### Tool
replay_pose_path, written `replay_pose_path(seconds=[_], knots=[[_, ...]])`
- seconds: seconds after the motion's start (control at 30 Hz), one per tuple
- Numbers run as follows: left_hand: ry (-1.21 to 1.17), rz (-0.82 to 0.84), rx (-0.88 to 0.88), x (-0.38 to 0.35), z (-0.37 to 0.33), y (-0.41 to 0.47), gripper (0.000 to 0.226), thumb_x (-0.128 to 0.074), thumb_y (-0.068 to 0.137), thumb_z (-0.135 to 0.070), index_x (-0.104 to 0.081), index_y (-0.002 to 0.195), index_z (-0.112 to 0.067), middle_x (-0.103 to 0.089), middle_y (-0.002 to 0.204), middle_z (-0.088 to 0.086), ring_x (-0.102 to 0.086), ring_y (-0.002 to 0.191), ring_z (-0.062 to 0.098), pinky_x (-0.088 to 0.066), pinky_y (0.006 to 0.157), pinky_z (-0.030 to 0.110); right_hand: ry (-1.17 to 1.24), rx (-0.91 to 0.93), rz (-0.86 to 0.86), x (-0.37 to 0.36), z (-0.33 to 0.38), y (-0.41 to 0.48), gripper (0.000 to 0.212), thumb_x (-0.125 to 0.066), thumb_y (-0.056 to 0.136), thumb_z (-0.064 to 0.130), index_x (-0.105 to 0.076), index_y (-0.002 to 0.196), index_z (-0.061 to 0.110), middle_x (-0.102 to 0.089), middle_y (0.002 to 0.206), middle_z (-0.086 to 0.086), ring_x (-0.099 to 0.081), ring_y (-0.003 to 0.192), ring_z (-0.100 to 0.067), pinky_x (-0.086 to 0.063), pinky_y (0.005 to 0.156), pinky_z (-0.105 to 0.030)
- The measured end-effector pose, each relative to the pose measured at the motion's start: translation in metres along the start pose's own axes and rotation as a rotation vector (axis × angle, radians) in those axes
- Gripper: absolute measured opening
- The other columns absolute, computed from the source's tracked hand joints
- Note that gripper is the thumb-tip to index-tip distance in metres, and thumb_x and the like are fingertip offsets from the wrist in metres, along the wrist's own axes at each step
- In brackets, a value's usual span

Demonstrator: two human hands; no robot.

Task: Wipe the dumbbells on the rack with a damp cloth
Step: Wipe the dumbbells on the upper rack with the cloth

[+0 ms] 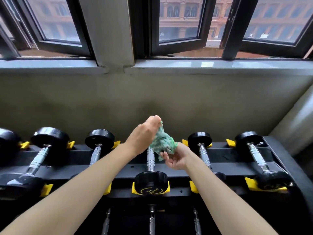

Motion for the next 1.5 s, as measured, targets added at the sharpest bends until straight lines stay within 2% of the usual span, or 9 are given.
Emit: replay_pose_path(seconds=[0.1,0.23,0.43,0.57,0.8,0.9,1.1,1.3,1.5], knots=[[0.201,0.073,-0.240,-0.009,-0.023,-0.006,0.044,-0.062,0.071,0.010,-0.037,0.096,-0.016,-0.049,0.082,0.010,-0.031,0.035,0.024,-0.033,0.031,0.025,0.073,0.049,0.013,-0.003,0.001,0.000,0.028,-0.043,0.095,0.017,-0.063,0.082,0.004,-0.068,0.062,-0.012,-0.062,0.041,-0.016,-0.048,0.040,-0.016],[0.305,0.232,-0.367,-0.031,-0.028,-0.025,0.052,-0.071,0.058,0.013,-0.041,0.093,-0.012,-0.055,0.124,0.019,-0.061,0.053,0.027,-0.043,0.033,0.024,0.320,0.154,0.029,-0.005,0.009,-0.001,0.023,-0.042,0.098,0.016,-0.057,0.086,0.003,-0.063,0.078,-0.013,-0.061,0.067,-0.023,-0.049,0.057,-0.028],[0.153,0.423,-0.312,-0.045,-0.016,-0.044,0.021,-0.060,0.082,0.001,-0.065,0.100,-0.011,-0.023,0.143,0.041,-0.065,0.090,0.031,-0.043,0.056,0.023,0.420,0.192,0.052,-0.001,0.016,0.005,0.023,-0.037,0.097,0.010,-0.056,0.105,-0.002,-0.061,0.094,-0.019,-0.059,0.080,-0.027,-0.047,0.066,-0.033],[0.062,0.458,-0.153,-0.050,-0.001,-0.045,0.035,-0.052,0.089,-0.002,-0.062,0.117,-0.021,0.004,0.154,0.026,-0.056,0.067,0.025,-0.038,0.067,0.023,0.279,0.221,0.049,0.000,0.021,0.012,0.027,-0.037,0.096,0.009,-0.055,0.115,0.000,-0.063,0.096,-0.016,-0.061,0.082,-0.026,-0.050,0.068,-0.034],[-0.121,0.571,0.159,-0.084,0.028,-0.039,0.045,-0.049,0.085,-0.004,-0.061,0.123,-0.026,0.003,0.157,0.000,-0.056,0.112,0.019,-0.037,0.093,0.016,0.139,0.214,0.234,0.002,0.035,0.018,0.030,-0.049,0.091,0.027,-0.067,0.095,0.003,-0.070,0.094,-0.015,-0.066,0.082,-0.026,-0.051,0.075,-0.034],[-0.188,0.568,0.226,-0.090,0.037,-0.035,0.052,-0.041,0.081,0.009,-0.064,0.120,-0.017,-0.018,0.151,-0.007,-0.040,0.126,0.005,-0.029,0.104,0.013,0.036,0.306,0.073,0.025,0.048,0.035,0.014,-0.053,0.090,0.010,-0.061,0.101,0.008,-0.069,0.092,-0.009,-0.066,0.078,-0.020,-0.054,0.066,-0.032],[-0.141,0.101,0.755,-0.082,0.123,-0.035,0.039,-0.043,0.080,0.009,-0.053,0.114,-0.007,-0.049,0.116,0.010,-0.053,0.106,0.031,-0.042,0.093,0.036,-0.173,0.570,-0.460,0.082,0.078,0.068,0.032,-0.059,0.083,0.003,-0.055,0.113,0.014,-0.062,0.114,-0.010,-0.060,0.094,-0.024,-0.053,0.079,-0.036],[-0.090,0.368,0.857,-0.125,0.160,-0.028,0.092,-0.069,0.082,-0.016,-0.007,0.150,-0.024,-0.020,0.152,0.007,-0.025,0.136,0.031,-0.027,0.108,0.037,-0.426,0.561,-0.526,0.083,0.085,0.104,0.040,-0.056,0.085,-0.001,-0.053,0.123,0.011,-0.057,0.115,-0.007,-0.053,0.096,-0.018,-0.045,0.082,-0.027],[0.088,0.553,0.619,-0.133,0.175,-0.007,0.066,-0.068,0.082,-0.018,-0.035,0.139,-0.020,-0.047,0.127,0.007,-0.046,0.120,0.028,-0.037,0.094,0.034,-0.532,0.535,-0.614,0.089,0.088,0.124,0.042,-0.054,0.084,0.002,-0.052,0.123,0.017,-0.059,0.112,-0.005,-0.052,0.096,-0.021,-0.044,0.086,-0.029]])
Point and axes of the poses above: each hand's wrist, its own y-axis towards the middle knuckle, its own x-axis out of the back of the hand, z = x × y, the point moved 8 cm from there along y, towards the middle knuckle
